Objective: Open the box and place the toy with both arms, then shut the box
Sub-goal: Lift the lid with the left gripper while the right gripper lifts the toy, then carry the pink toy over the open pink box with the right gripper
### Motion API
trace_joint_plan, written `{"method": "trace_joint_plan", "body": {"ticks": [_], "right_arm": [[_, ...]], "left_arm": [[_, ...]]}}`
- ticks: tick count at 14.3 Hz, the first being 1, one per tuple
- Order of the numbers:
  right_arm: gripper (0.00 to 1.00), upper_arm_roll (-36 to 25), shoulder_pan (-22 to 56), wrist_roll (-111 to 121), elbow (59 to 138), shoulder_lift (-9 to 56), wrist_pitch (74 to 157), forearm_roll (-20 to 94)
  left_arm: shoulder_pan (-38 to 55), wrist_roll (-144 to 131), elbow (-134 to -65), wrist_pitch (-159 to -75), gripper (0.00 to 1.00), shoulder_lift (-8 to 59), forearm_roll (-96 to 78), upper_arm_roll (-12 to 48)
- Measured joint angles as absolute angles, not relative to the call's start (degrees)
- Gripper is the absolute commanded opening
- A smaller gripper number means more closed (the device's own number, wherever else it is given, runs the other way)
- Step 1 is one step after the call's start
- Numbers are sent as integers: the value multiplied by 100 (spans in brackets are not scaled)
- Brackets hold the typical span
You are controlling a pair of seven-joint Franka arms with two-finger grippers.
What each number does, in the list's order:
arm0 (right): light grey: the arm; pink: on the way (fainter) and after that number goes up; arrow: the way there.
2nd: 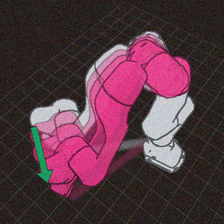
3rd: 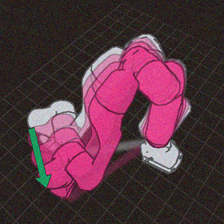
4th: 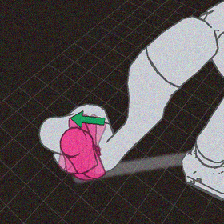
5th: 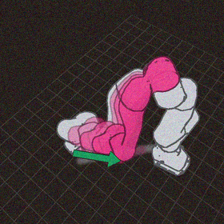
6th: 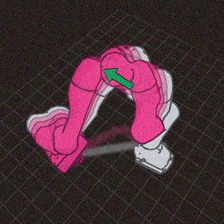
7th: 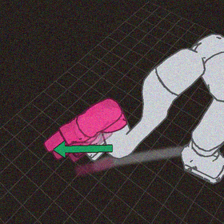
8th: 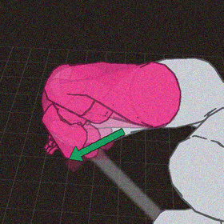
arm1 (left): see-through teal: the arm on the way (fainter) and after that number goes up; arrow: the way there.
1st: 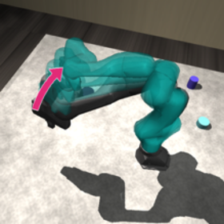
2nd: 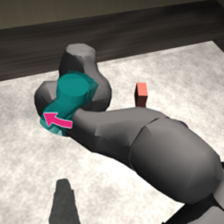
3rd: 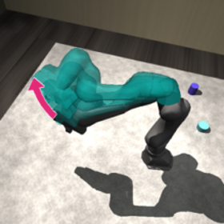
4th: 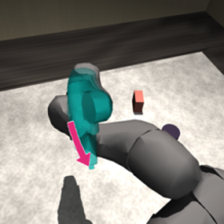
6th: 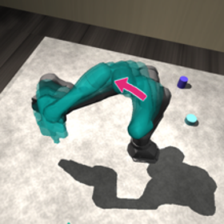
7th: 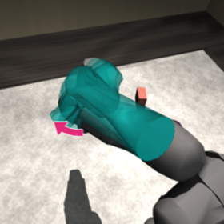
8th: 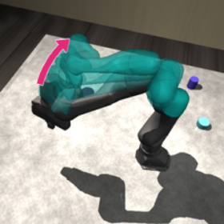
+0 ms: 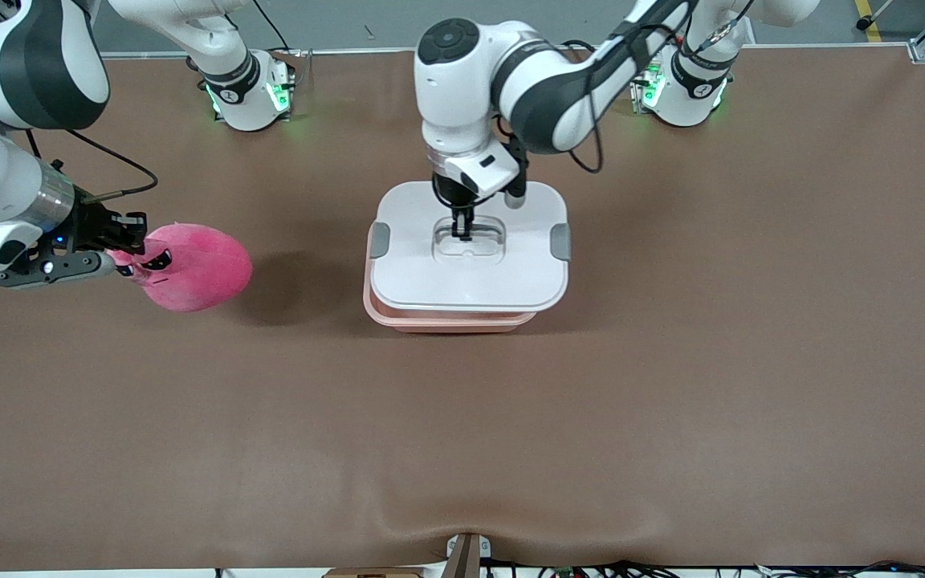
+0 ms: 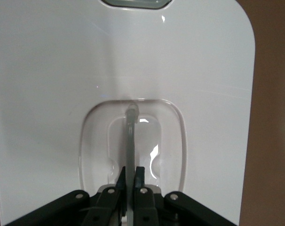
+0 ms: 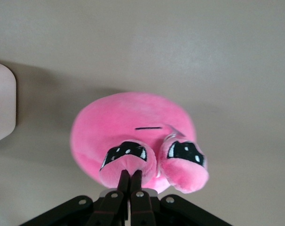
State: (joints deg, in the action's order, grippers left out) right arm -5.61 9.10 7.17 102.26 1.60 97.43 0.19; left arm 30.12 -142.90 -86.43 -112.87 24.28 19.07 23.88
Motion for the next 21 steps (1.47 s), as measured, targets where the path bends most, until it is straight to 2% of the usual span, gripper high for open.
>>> {"method": "trace_joint_plan", "body": {"ticks": [6, 11, 21], "right_arm": [[0, -551, 1072, 717, 9906, 162, 9591, 104], [0, -538, 1459, 784, 9517, 161, 9499, 139], [0, -506, 2640, 949, 9281, 162, 9421, 149]], "left_arm": [[1715, -11526, -8220, -10180, 0, 1816, 1032, 2377], [836, -10247, -8208, -10127, 0, 1741, 799, 2376], [58, -8814, -8125, -10127, 0, 1751, 371, 2349]]}}
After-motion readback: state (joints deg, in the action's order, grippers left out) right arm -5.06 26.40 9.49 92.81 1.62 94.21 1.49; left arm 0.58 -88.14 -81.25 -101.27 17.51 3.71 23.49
